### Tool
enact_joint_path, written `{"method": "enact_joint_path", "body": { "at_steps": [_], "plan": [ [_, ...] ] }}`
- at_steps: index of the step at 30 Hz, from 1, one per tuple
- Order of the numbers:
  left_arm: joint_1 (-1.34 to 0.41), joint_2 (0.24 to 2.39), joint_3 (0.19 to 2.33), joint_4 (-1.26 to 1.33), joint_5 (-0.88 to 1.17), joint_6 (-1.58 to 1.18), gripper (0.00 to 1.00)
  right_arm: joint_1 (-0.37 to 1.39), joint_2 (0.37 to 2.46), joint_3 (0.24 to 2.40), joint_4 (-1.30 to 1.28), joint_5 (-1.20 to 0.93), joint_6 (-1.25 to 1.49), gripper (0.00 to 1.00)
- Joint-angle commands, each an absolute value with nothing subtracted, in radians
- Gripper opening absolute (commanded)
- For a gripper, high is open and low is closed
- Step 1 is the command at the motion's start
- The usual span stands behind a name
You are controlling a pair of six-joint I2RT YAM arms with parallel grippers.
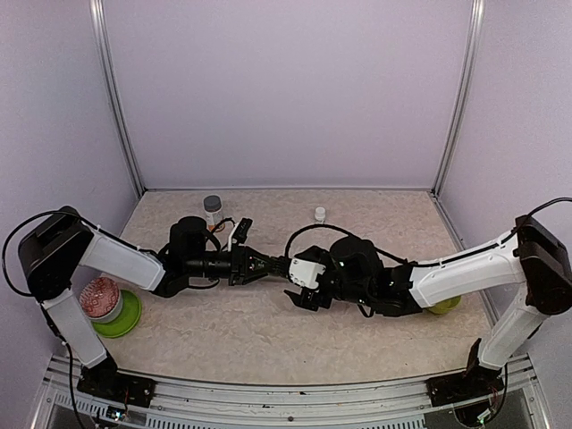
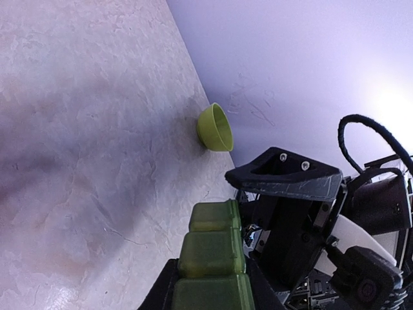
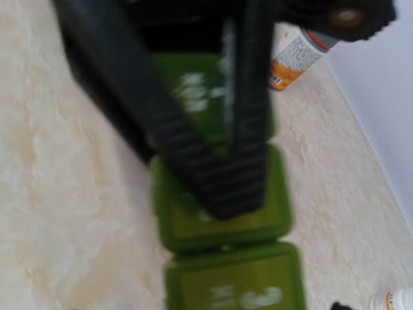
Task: Sort the pills into containers
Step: Open the lid of the pill container.
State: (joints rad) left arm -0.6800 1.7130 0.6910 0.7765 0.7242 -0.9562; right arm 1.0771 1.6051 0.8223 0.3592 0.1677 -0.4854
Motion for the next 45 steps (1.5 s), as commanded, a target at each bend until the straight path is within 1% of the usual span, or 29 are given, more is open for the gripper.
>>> {"method": "enact_joint_path", "body": {
  "at_steps": [1, 15, 19, 23, 27, 37, 40, 41, 43, 44, 45],
  "plan": [
    [-0.682, 1.689, 0.706, 0.780, 0.712, -0.970, 0.18, 1.103, 1.641, 0.866, 0.380, 0.256, -0.544, 0.80],
    [-0.689, 1.695, 0.704, 0.794, 0.718, -0.974, 0.18, 1.129, 1.695, 0.915, 0.361, 0.312, -0.589, 0.65],
    [-0.690, 1.696, 0.700, 0.797, 0.717, -0.973, 0.18, 1.130, 1.694, 0.911, 0.362, 0.318, -0.590, 0.61],
    [-0.690, 1.698, 0.696, 0.808, 0.720, -0.977, 0.18, 1.129, 1.702, 0.908, 0.365, 0.336, -0.591, 0.60],
    [-0.692, 1.701, 0.696, 0.812, 0.723, -0.979, 0.18, 1.130, 1.710, 0.906, 0.368, 0.344, -0.591, 0.56],
    [-0.693, 1.707, 0.687, 0.832, 0.722, -0.983, 0.18, 1.129, 1.709, 0.911, 0.374, 0.336, -0.592, 0.34],
    [-0.693, 1.707, 0.684, 0.834, 0.722, -0.985, 0.18, 1.129, 1.707, 0.914, 0.368, 0.324, -0.590, 0.30],
    [-0.694, 1.707, 0.684, 0.834, 0.722, -0.984, 0.18, 1.129, 1.704, 0.915, 0.366, 0.320, -0.587, 0.27],
    [-0.693, 1.707, 0.683, 0.834, 0.722, -0.983, 0.18, 1.129, 1.695, 0.915, 0.359, 0.304, -0.581, 0.15],
    [-0.694, 1.707, 0.683, 0.834, 0.722, -0.984, 0.18, 1.129, 1.689, 0.913, 0.358, 0.295, -0.577, 0.12],
    [-0.693, 1.707, 0.683, 0.834, 0.722, -0.984, 0.18, 1.129, 1.685, 0.915, 0.353, 0.288, -0.574, 0.11]
  ]
}}
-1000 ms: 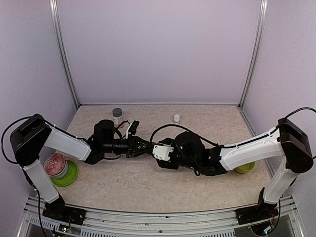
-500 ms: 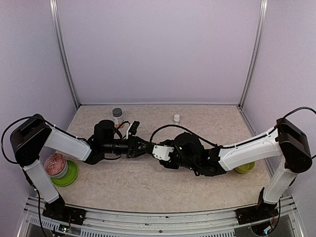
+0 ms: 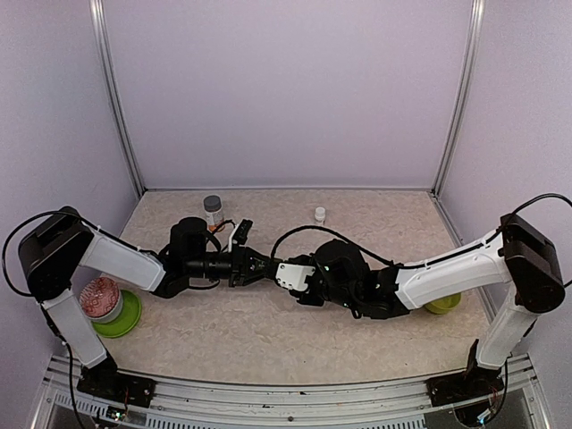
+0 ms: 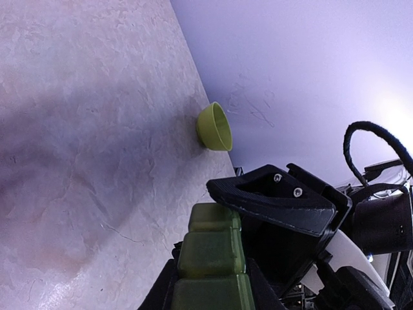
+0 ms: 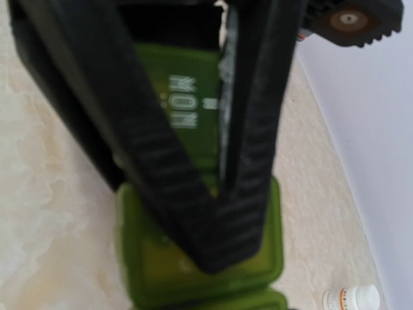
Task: Sort the pills into containers
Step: Open the lid of the pill container.
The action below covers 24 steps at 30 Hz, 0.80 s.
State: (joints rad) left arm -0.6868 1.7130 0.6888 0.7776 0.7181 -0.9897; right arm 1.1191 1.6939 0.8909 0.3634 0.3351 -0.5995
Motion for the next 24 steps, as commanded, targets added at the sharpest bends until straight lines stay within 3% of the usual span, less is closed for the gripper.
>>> {"method": "enact_joint_path", "body": {
  "at_steps": [1, 3, 6, 9, 16, 24],
  "plan": [
    [-0.693, 1.706, 0.683, 0.833, 0.722, -0.982, 0.18, 1.129, 1.681, 0.914, 0.350, 0.283, -0.568, 0.13],
    [-0.693, 1.704, 0.684, 0.830, 0.720, -0.980, 0.18, 1.129, 1.677, 0.914, 0.347, 0.280, -0.564, 0.21],
    [-0.693, 1.703, 0.683, 0.825, 0.720, -0.977, 0.18, 1.125, 1.678, 0.924, 0.315, 0.265, -0.554, 0.54],
    [-0.693, 1.699, 0.681, 0.825, 0.720, -0.976, 0.18, 1.119, 1.680, 0.930, 0.286, 0.252, -0.541, 0.65],
    [-0.693, 1.695, 0.680, 0.823, 0.725, -0.971, 0.18, 1.105, 1.640, 0.897, 0.290, 0.222, -0.536, 0.62],
    [-0.696, 1.696, 0.680, 0.824, 0.737, -0.962, 0.18, 1.076, 1.577, 0.879, 0.272, 0.149, -0.524, 0.50]
  ]
}}
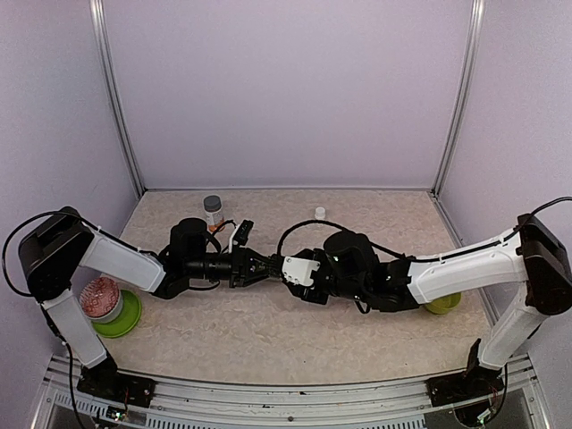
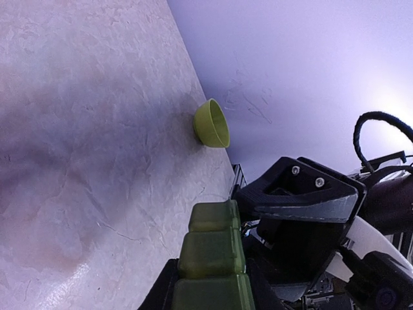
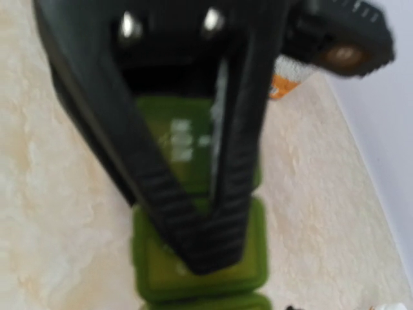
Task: Sort the pills into containers
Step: Open the lid of the pill container.
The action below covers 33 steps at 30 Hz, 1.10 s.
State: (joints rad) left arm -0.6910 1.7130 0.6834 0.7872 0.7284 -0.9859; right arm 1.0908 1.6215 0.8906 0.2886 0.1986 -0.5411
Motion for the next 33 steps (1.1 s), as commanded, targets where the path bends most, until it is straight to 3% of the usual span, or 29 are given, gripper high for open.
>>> {"method": "enact_joint_path", "body": {
  "at_steps": [1, 9, 18, 26, 33],
  "plan": [
    [-0.696, 1.695, 0.680, 0.825, 0.737, -0.962, 0.18, 1.074, 1.577, 0.881, 0.269, 0.147, -0.525, 0.49],
    [-0.697, 1.691, 0.679, 0.827, 0.742, -0.963, 0.19, 1.075, 1.597, 0.891, 0.239, 0.146, -0.527, 0.55],
    [-0.696, 1.693, 0.688, 0.825, 0.747, -0.966, 0.19, 1.072, 1.600, 0.890, 0.239, 0.153, -0.533, 0.47],
    [-0.693, 1.698, 0.696, 0.827, 0.756, -0.972, 0.19, 1.072, 1.604, 0.881, 0.253, 0.170, -0.549, 0.53],
    [-0.693, 1.700, 0.700, 0.827, 0.758, -0.971, 0.19, 1.071, 1.619, 0.878, 0.267, 0.191, -0.549, 0.50]
  ]
}}
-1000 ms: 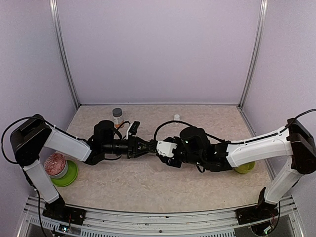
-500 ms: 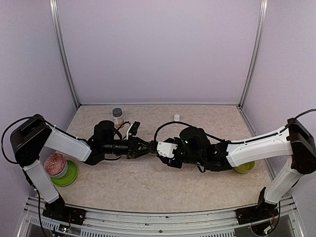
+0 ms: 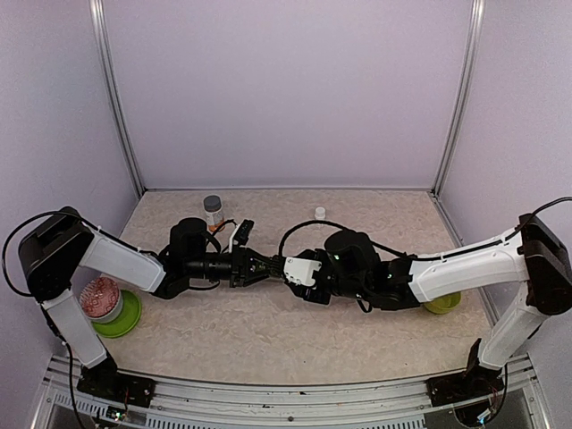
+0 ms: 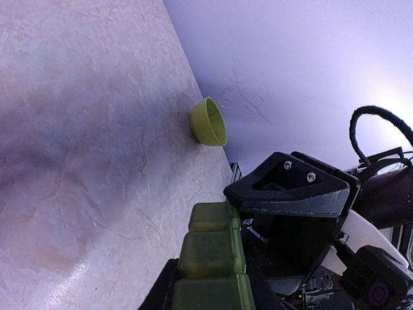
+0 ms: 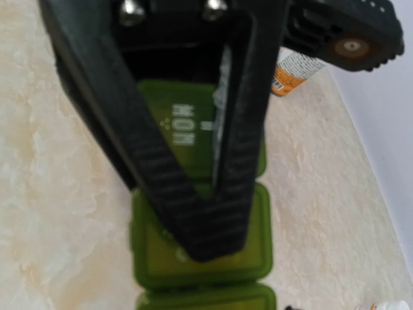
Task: Sort the pills into containers
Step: Open the lid of the pill container.
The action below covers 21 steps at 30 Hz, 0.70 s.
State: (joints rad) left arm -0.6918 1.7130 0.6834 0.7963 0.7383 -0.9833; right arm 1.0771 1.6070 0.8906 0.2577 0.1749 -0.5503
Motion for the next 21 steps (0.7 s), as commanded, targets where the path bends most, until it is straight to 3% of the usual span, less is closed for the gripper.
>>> {"method": "enact_joint_path", "body": {
  "at_steps": [1, 4, 10, 16, 21],
  "plan": [
    [-0.693, 1.700, 0.699, 0.827, 0.757, -0.971, 0.19, 1.071, 1.618, 0.876, 0.268, 0.194, -0.549, 0.49],
    [-0.692, 1.701, 0.695, 0.831, 0.758, -0.971, 0.20, 1.071, 1.619, 0.873, 0.273, 0.201, -0.552, 0.45],
    [-0.692, 1.702, 0.690, 0.833, 0.755, -0.971, 0.22, 1.072, 1.608, 0.875, 0.266, 0.175, -0.546, 0.27],
    [-0.692, 1.707, 0.686, 0.831, 0.750, -0.965, 0.21, 1.060, 1.581, 0.914, 0.177, 0.077, -0.487, 0.27],
    [-0.692, 1.706, 0.684, 0.832, 0.747, -0.963, 0.17, 1.019, 1.545, 0.946, 0.116, -0.019, -0.431, 0.40]
  ]
}}
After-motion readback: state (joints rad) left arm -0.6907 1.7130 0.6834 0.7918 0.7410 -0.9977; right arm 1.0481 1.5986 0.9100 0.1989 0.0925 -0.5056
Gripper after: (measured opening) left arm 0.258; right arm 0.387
